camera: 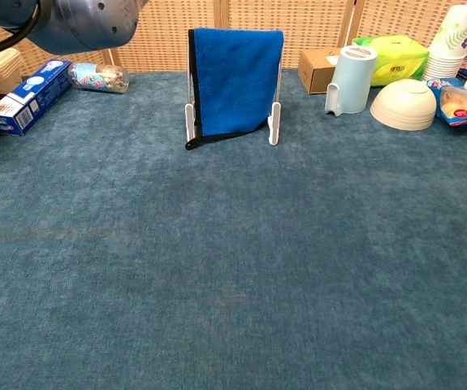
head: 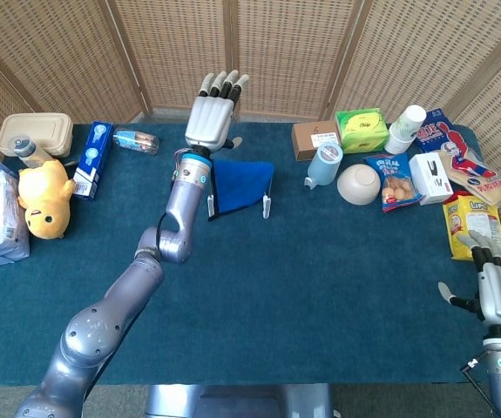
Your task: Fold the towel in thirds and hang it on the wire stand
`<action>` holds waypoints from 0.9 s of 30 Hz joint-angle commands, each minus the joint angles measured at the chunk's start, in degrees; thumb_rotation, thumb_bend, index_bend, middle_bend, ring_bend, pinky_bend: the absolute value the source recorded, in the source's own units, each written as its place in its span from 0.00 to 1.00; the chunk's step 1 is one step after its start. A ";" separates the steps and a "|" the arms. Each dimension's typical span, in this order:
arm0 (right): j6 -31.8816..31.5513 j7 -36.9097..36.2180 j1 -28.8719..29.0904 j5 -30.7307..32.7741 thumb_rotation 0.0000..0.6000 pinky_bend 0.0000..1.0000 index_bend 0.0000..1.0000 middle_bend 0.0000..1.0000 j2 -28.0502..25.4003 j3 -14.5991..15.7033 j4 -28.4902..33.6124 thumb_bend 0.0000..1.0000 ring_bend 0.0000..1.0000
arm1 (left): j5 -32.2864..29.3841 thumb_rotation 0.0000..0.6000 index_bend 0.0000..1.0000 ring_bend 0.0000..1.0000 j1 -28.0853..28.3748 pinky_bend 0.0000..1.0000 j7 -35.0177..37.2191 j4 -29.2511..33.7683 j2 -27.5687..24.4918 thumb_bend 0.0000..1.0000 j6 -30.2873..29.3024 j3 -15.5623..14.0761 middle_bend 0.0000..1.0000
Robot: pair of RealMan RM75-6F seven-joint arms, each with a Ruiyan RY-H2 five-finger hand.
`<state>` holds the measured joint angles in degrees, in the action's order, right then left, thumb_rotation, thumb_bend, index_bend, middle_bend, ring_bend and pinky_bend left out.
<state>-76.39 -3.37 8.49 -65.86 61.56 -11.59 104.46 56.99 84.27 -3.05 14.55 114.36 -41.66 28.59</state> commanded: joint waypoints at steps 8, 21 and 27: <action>0.23 0.50 1.17 -0.99 1.00 0.00 0.14 0.07 -0.90 -1.08 0.21 0.23 0.00 | 2.37 1.00 0.09 0.00 -9.68 0.00 1.43 16.00 -8.52 0.21 -7.58 -1.96 0.00; 0.51 3.22 2.82 -1.50 1.00 0.00 0.13 0.07 -1.60 -1.81 -0.26 0.24 0.00 | -2.39 1.00 0.11 0.00 -28.12 0.00 -6.72 59.48 -31.30 0.21 -14.19 -4.81 0.00; -0.29 5.14 3.42 -2.07 1.00 0.00 0.12 0.06 -1.28 -2.00 -0.50 0.24 0.00 | -2.99 1.00 0.12 0.00 -35.61 0.00 -6.98 74.78 -40.33 0.21 -16.76 -7.87 0.00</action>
<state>-76.58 1.65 11.84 -67.84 60.21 -13.56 104.01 55.00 54.44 -8.65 81.38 80.56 -55.92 23.18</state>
